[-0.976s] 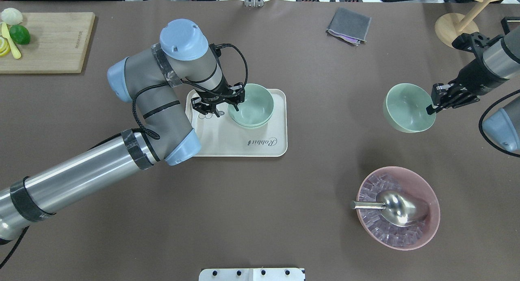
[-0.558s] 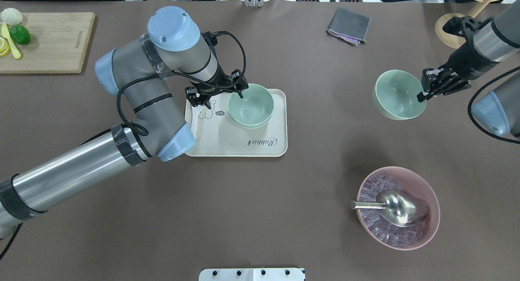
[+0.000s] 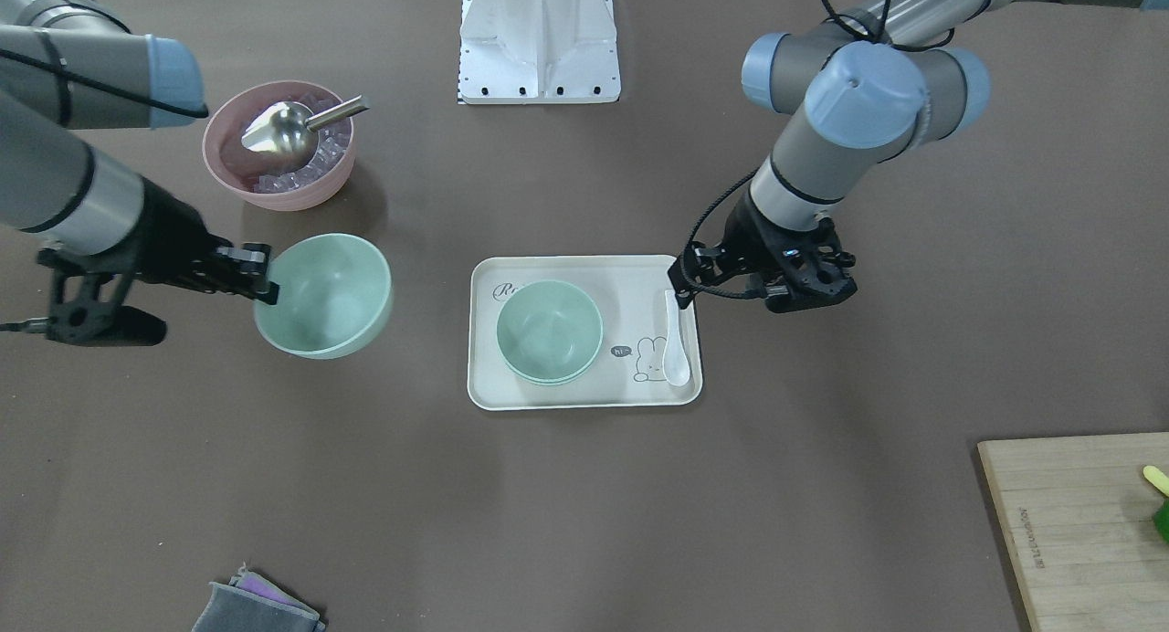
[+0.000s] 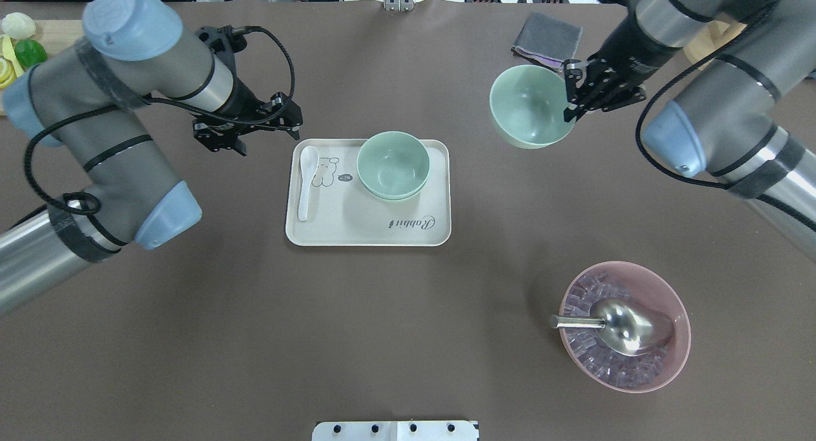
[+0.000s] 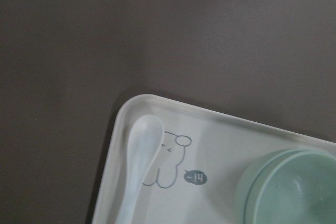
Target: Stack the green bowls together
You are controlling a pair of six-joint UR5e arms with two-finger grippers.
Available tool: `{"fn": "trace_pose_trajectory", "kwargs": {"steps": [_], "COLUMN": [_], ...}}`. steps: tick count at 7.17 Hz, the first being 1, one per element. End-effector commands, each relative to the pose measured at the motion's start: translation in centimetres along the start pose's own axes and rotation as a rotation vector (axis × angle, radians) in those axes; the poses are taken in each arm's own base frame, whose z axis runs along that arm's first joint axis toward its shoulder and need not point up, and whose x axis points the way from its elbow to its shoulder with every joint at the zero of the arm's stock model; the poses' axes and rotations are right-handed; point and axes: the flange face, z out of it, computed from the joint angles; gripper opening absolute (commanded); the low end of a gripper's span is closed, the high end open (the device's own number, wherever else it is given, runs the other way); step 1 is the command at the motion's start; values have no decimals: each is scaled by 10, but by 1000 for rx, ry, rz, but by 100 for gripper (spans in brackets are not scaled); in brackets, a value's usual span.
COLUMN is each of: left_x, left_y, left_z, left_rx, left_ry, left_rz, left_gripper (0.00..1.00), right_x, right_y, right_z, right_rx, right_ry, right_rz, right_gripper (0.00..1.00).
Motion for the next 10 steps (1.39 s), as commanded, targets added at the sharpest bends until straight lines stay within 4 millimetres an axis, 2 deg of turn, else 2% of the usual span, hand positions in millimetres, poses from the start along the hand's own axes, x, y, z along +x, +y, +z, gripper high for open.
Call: {"fn": "trace_pose_trajectory", "kwargs": {"steps": [1, 2, 4, 5, 8, 10], "left_x": [-81, -103, -111, -113, -113, -111], "left_y": [-10, -13, -19, -20, -22, -21], "left_z": [-32, -36, -33, -31, -29, -29], "left_rx": [41, 28, 28, 25, 23, 24], "left_ry": [-36, -46, -58, -62, -64, -64], "left_rz": [44, 69, 69, 67, 64, 66], "left_gripper": [98, 98, 98, 98, 98, 98], "right_x": [-106, -136, -147, -154, -155, -154], "right_y": [12, 18, 34, 36, 37, 36], "right_z": [48, 73, 102, 112, 143, 157], "right_rx": [30, 42, 21, 18, -6, -8], "right_ry": [42, 70, 91, 103, 130, 124], "right_rz": [-9, -8, -16, -20, -18, -6], "right_gripper": [0, 0, 0, 0, 0, 0]}}
